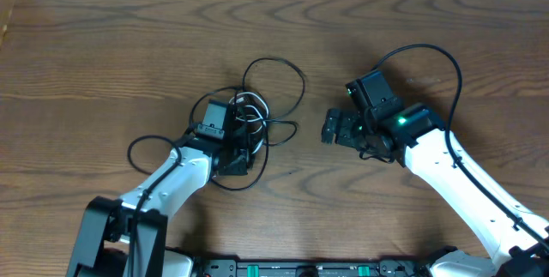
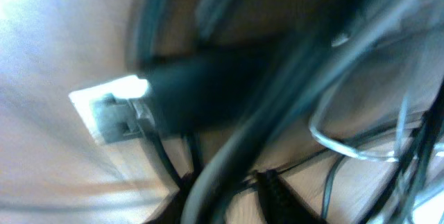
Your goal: Untangle cables
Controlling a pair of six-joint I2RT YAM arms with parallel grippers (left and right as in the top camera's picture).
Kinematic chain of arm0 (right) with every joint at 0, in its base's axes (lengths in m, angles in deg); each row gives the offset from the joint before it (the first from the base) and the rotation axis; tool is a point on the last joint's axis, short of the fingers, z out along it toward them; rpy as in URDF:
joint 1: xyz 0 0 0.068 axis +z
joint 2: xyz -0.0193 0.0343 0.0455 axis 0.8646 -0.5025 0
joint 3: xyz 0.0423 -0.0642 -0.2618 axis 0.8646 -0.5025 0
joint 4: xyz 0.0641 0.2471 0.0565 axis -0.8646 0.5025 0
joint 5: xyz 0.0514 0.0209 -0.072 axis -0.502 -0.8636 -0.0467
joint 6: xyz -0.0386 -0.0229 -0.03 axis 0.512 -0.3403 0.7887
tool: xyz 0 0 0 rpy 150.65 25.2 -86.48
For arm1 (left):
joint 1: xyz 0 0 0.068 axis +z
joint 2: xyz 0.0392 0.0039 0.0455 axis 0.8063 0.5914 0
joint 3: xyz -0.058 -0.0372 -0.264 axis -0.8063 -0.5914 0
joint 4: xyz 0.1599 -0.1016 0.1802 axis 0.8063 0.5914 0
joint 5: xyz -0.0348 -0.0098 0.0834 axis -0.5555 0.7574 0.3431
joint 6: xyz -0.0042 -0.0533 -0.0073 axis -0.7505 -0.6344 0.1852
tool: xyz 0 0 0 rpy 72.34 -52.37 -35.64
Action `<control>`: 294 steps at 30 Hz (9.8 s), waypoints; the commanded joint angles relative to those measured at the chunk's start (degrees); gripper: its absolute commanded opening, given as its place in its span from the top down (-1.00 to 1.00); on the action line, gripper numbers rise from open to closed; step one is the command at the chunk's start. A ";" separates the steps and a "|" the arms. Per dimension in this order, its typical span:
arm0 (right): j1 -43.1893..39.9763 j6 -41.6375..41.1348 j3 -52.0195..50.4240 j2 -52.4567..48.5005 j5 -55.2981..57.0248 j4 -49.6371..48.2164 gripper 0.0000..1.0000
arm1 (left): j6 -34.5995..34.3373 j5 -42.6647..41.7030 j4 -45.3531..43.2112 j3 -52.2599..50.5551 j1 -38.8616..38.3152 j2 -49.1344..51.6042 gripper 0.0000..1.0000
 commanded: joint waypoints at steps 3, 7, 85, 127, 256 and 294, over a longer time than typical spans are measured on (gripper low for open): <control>0.48 -0.42 0.37 -0.24 0.66 0.42 -0.96 | 33.94 -5.53 -10.23 -0.17 -0.11 -1.38 0.72; 0.48 -0.42 0.37 -0.24 0.59 -1.05 -0.98 | 56.81 -15.04 -13.75 -0.17 -0.13 -2.10 0.67; -1.81 20.24 0.50 17.00 -5.35 -21.55 0.98 | 13.05 -31.32 -42.45 -0.20 -4.31 -1.73 -0.81; -1.84 20.20 0.50 17.00 -5.35 -19.52 0.95 | -18.38 -5.73 -44.24 -0.17 -21.70 -1.73 0.34; -24.83 25.51 37.05 -9.77 -13.20 -11.08 0.77 | 23.15 16.37 9.51 -0.17 -13.60 -1.73 0.68; 7.50 35.98 36.72 -42.80 -8.17 5.99 -0.10 | 24.59 28.26 18.38 -0.17 -13.44 -1.75 -0.68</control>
